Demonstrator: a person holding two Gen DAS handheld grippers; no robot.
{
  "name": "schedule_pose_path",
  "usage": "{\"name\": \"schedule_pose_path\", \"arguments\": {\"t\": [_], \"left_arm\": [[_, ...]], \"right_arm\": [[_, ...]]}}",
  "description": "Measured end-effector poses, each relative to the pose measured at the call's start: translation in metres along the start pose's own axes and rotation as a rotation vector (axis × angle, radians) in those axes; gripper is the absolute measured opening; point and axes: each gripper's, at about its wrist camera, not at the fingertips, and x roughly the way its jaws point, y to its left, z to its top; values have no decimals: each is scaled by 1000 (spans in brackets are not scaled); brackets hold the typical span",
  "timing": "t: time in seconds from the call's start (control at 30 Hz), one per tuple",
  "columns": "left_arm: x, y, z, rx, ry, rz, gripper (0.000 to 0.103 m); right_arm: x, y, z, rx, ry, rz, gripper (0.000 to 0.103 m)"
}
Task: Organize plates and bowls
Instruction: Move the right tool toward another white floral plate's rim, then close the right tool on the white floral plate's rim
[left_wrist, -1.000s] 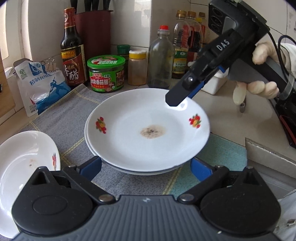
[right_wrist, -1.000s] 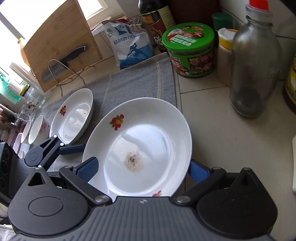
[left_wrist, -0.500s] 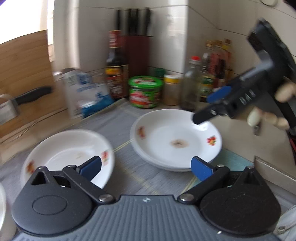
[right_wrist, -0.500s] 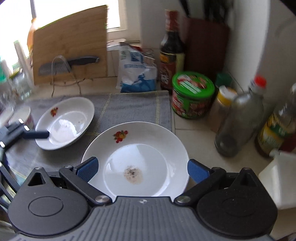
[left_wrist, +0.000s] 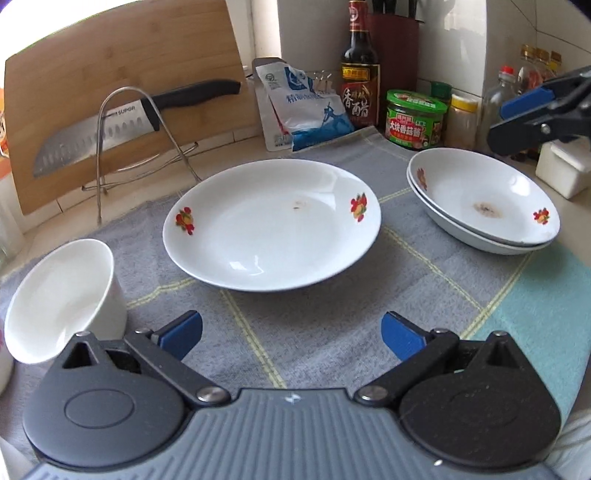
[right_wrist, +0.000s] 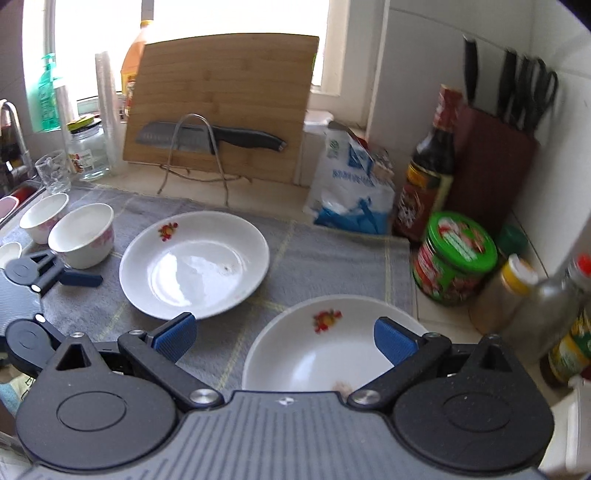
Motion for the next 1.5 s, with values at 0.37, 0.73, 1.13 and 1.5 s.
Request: {"name": "schedule_pose_path", "arguments": {"t": [0.37, 0.73, 1.13, 1.5], "left_arm": [[29, 1, -1, -68, 17, -6, 103], [37, 3, 3, -77, -14, 5, 103], [40, 1, 5, -101, -33, 33, 103], [40, 3, 6, -103, -28, 42, 103]], "right_arm": [[21, 7, 12, -10, 61, 56, 103], [82, 1, 51, -113, 151, 211, 103], [176, -8, 84, -160, 302, 428, 103], [231, -10, 97, -95, 375, 570, 102]]}}
